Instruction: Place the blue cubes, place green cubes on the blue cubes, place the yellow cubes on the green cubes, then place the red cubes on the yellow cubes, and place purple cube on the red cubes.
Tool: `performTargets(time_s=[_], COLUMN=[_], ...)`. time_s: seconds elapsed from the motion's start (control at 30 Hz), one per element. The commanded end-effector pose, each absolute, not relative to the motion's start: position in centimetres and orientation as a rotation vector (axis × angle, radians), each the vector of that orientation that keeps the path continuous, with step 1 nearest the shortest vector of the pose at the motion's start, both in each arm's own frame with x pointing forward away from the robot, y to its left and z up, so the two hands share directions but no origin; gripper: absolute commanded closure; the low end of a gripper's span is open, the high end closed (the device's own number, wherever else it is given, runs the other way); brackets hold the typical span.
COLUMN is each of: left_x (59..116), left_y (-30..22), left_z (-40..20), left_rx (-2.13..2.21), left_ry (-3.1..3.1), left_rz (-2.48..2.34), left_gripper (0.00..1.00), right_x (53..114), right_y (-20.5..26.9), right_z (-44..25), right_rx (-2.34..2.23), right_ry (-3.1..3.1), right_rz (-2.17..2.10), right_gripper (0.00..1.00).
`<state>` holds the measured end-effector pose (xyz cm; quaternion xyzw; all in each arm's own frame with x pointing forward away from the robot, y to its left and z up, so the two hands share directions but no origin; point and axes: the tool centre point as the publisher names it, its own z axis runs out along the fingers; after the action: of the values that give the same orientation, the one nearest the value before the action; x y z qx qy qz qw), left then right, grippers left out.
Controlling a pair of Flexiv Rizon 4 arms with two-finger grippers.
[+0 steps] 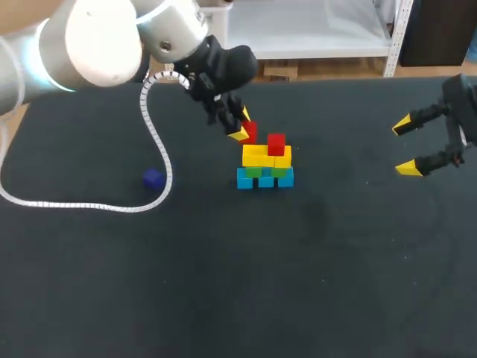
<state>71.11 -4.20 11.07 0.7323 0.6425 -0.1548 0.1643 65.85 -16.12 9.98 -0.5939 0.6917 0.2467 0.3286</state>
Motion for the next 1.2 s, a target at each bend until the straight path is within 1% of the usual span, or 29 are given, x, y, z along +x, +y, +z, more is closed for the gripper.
performTargets(time_s=[0.03, 0.67, 1.2], left_x=[71.2, 70.8, 70.7], left_y=[-4.8, -6.4, -6.6], left_z=[10.9, 10.0, 9.6], left_rx=[2.093, 2.07, 2.055], left_ry=[1.85, 1.861, 1.864], left_rz=[-0.435, -0.457, -0.473], left_gripper=[1.0, 1.0, 1.0], right_x=[66.0, 66.0, 66.0], right_y=[-16.1, -16.1, -16.1], right_z=[9.9, 9.9, 9.9], right_rx=[-1.554, -1.554, -1.554], right_ry=[1.808, 1.808, 1.808], right_rz=[0.648, 0.648, 0.648], right_gripper=[0.0, 0.0, 0.0])
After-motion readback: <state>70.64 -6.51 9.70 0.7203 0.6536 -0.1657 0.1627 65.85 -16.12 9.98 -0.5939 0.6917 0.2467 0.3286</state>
